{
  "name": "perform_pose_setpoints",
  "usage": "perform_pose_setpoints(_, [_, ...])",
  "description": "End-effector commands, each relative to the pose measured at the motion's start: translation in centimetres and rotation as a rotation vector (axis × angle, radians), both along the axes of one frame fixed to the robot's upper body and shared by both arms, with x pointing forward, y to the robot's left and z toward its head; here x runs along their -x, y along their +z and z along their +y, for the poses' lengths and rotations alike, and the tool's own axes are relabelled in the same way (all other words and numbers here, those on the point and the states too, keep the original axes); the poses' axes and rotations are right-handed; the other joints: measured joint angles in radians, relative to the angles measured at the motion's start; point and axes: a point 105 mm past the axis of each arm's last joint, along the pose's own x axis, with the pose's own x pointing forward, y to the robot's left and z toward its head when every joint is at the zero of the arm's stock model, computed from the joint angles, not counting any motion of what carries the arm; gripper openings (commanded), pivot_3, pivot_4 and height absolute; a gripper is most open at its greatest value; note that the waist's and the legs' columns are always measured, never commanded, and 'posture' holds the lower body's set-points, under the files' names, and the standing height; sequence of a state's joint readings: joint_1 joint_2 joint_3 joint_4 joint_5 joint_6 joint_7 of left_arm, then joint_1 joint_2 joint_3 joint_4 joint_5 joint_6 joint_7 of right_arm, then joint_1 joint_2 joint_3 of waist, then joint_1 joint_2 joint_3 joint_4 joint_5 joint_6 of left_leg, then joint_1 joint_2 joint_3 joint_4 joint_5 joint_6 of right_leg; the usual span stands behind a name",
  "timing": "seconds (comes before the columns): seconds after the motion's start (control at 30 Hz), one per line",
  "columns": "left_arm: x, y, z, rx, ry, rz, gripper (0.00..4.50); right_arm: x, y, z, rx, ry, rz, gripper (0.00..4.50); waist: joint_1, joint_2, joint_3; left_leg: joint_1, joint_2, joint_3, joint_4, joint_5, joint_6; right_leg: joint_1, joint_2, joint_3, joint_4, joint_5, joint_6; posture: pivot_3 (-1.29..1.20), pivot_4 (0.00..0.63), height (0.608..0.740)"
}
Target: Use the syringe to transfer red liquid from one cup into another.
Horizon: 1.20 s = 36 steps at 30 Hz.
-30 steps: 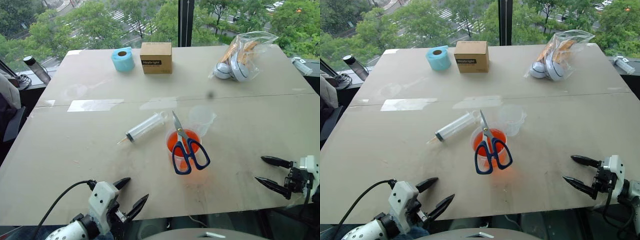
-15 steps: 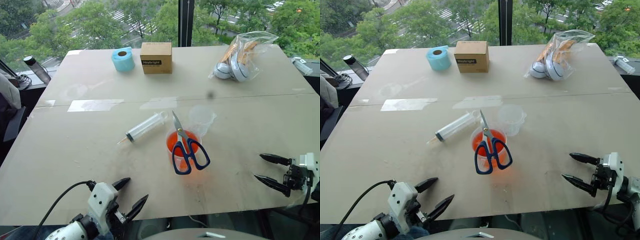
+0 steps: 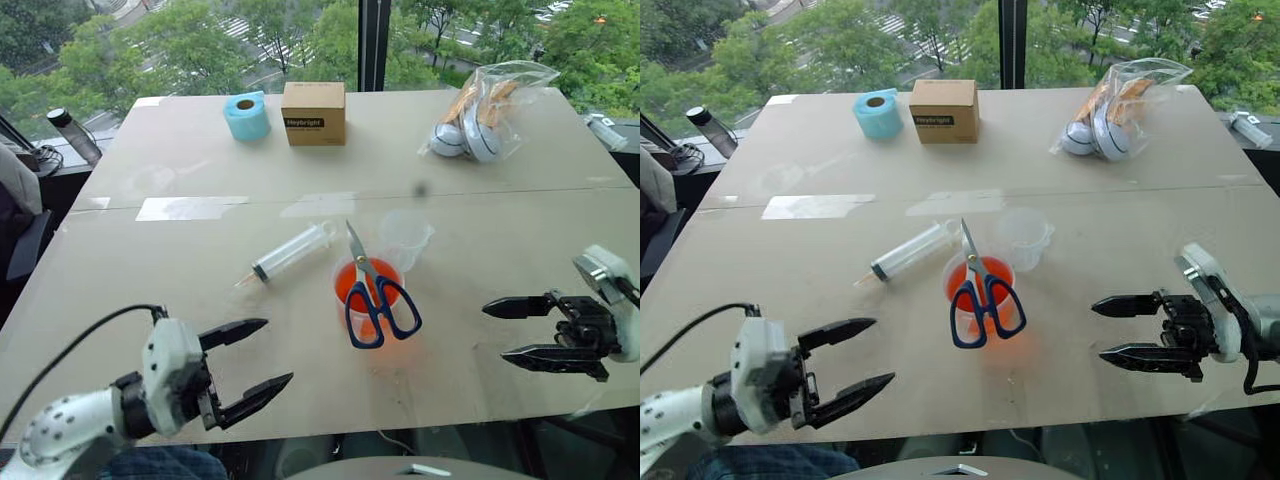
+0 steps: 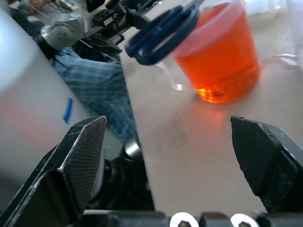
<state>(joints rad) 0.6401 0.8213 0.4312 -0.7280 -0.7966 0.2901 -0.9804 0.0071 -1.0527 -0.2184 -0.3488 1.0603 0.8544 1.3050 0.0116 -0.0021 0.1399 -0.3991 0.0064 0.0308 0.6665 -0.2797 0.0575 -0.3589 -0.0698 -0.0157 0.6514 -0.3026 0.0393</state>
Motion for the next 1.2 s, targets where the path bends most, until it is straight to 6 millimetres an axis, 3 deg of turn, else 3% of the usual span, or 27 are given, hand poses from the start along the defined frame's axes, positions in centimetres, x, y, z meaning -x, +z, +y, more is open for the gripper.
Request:
perform_pose_setpoints(0.03, [0.3,2.2,-0.4,-0.04,-0.11,-0.049,4.46,-0.7,0.9,2.2,-0.001,-0.014,0.043,4.5,-0.004,-0.001,0.0,0.0,0.0,0.0,0.0,0.0,0.0,0.0,0.0,0.0,0.0,0.0,0.0,0.0,0.15,0.74])
perform_pose_setpoints(0.23, [-0.4,5.1,0.2,-0.065,-0.162,-0.125,4.46,-1.5,1.4,4.6,0.102,-0.012,0.134,4.5,-0.002,-0.001,0.002,-0.001,0.0,0.0,0.0,0.0,0.0,-0.001,0.001,0.0,0.001,0.0,0.0,0.0,0.15,0.74])
perform_pose_setpoints(0.43, [-1.0,6.6,0.3,-0.084,-0.189,-0.183,4.46,-3.5,1.3,5.8,0.13,-0.054,0.294,4.5,-0.001,-0.002,0.003,-0.001,0.0,0.0,0.0,0.0,-0.001,-0.001,0.0,0.0,0.001,0.001,0.002,0.0,0.15,0.74])
perform_pose_setpoints(0.8, [-2.1,7.2,-0.5,-0.022,-0.183,-0.202,4.46,-1.5,1.3,7.6,0.231,0.079,0.424,4.5,-0.004,-0.001,0.004,-0.003,0.0,0.0,0.0,0.002,-0.003,-0.004,0.0,0.0,0.001,0.002,0.004,0.0,0.15,0.74])
perform_pose_setpoints(0.9, [-2.5,7.3,-1.0,-0.02,-0.189,-0.21,4.46,-1.8,1.3,8.6,0.225,0.064,0.453,4.5,-0.008,-0.002,0.004,-0.003,0.0,0.0,0.0,0.0,-0.001,-0.004,0.0,0.0,0.002,0.002,0.004,0.0,0.15,0.74])
perform_pose_setpoints(1.0, [-2.8,7.6,-1.6,-0.02,-0.197,-0.22,4.5,-2.6,1.4,9.4,0.198,0.051,0.454,3.68,-0.016,-0.002,0.004,-0.003,0.0,0.0,0.001,0.0,-0.001,-0.004,0.0,0.0,0.003,0.002,0.004,0.0,0.15,0.74])
perform_pose_setpoints(1.2, [-3.3,8.1,-2.2,-0.015,-0.205,-0.23,4.5,-2.4,1.4,10.1,0.187,0.068,0.443,0.87,-0.022,-0.002,0.005,-0.004,0.0,0.0,0.001,0.001,-0.001,-0.005,0.001,0.0,0.002,0.002,0.004,0.0,0.15,0.74])
